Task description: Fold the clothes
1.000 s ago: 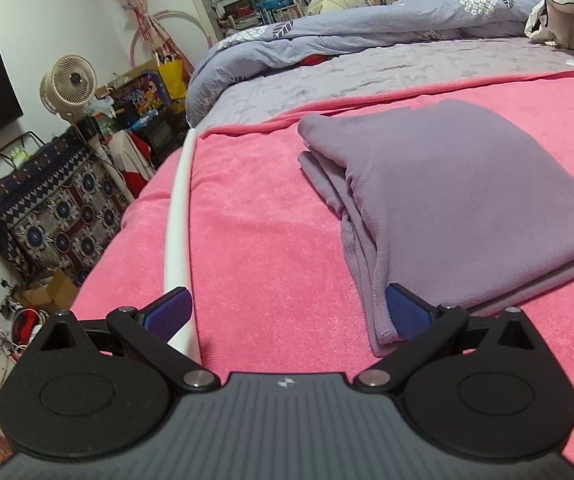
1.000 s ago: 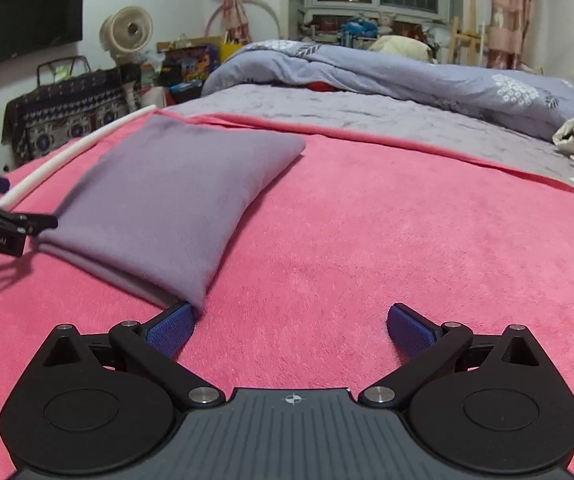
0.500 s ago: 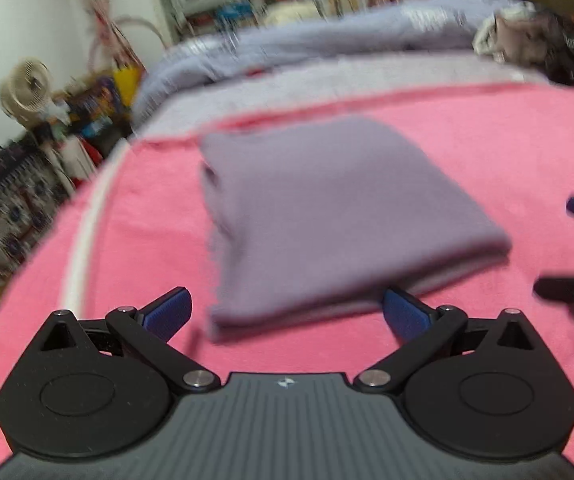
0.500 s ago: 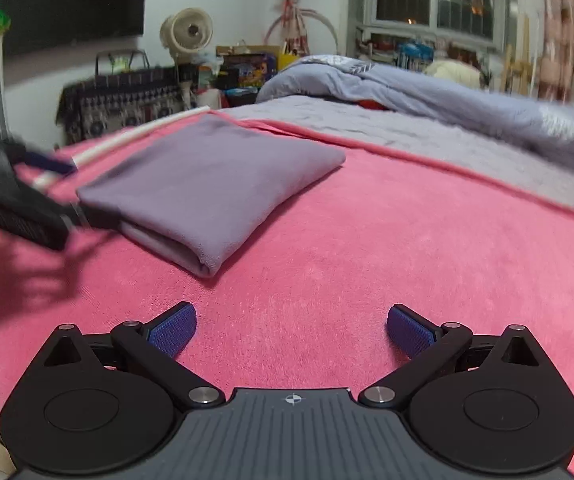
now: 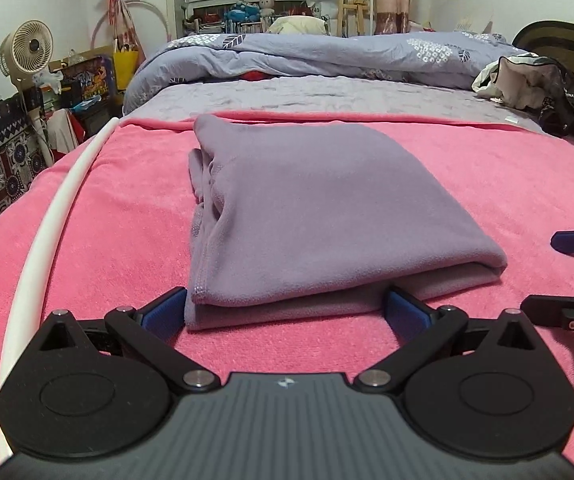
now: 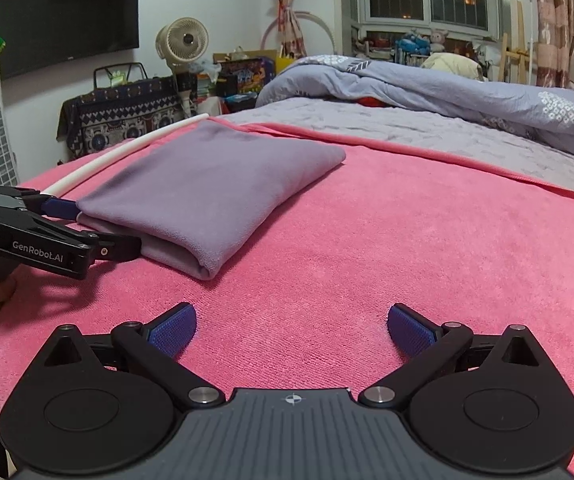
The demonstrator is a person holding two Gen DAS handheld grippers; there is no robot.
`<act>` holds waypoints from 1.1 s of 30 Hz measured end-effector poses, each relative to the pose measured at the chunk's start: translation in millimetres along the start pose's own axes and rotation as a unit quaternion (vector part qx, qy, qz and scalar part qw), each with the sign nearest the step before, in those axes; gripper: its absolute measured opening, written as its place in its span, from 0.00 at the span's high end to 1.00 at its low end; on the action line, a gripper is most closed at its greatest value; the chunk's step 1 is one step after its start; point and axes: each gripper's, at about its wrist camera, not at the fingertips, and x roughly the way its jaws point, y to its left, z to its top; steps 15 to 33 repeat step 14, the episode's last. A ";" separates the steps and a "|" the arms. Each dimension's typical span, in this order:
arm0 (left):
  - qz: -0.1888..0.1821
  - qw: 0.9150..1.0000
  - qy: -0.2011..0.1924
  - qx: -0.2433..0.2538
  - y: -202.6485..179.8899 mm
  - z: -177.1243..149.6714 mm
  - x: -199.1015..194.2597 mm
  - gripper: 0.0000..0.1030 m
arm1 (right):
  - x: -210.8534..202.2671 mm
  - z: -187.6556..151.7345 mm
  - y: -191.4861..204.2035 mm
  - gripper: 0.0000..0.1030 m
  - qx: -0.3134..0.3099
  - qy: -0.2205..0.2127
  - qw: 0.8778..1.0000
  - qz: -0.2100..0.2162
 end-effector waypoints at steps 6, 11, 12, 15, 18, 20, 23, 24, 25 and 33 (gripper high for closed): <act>-0.006 1.000 -0.004 -0.007 1.7 0.3 -1.0 0.00 | -0.2 -1.5 2.3 0.00 0.000 0.000 1.000 -0.003; -0.024 0.999 -0.024 -0.032 9.5 -2.4 -4.2 0.00 | 1.1 -1.0 1.6 0.00 0.000 0.000 1.000 -0.004; -0.029 0.998 -0.029 -0.040 11.8 -3.4 -5.2 0.00 | 1.0 -1.2 1.4 0.00 0.000 0.000 1.000 -0.004; -0.037 0.997 -0.031 -0.054 15.3 -3.4 -5.2 0.00 | 0.7 -1.7 1.2 0.00 0.001 -0.001 1.000 -0.004; -0.037 0.997 -0.031 -0.054 15.3 -3.4 -5.2 0.00 | 0.7 -1.7 1.2 0.00 0.001 -0.001 1.000 -0.004; -0.037 0.997 -0.031 -0.054 15.3 -3.4 -5.2 0.00 | 0.7 -1.7 1.2 0.00 0.001 -0.001 1.000 -0.004; -0.037 0.997 -0.031 -0.054 15.3 -3.4 -5.2 0.00 | 0.7 -1.7 1.2 0.00 0.001 -0.001 1.000 -0.004; -0.037 0.997 -0.031 -0.054 15.3 -3.4 -5.2 0.00 | 0.7 -1.7 1.2 0.00 0.001 -0.001 1.000 -0.004; -0.037 0.997 -0.031 -0.054 15.3 -3.4 -5.2 0.00 | 0.7 -1.7 1.2 0.00 0.001 -0.001 1.000 -0.004; -0.037 0.997 -0.031 -0.054 15.3 -3.4 -5.2 0.00 | 0.7 -1.7 1.2 0.00 0.001 -0.001 1.000 -0.004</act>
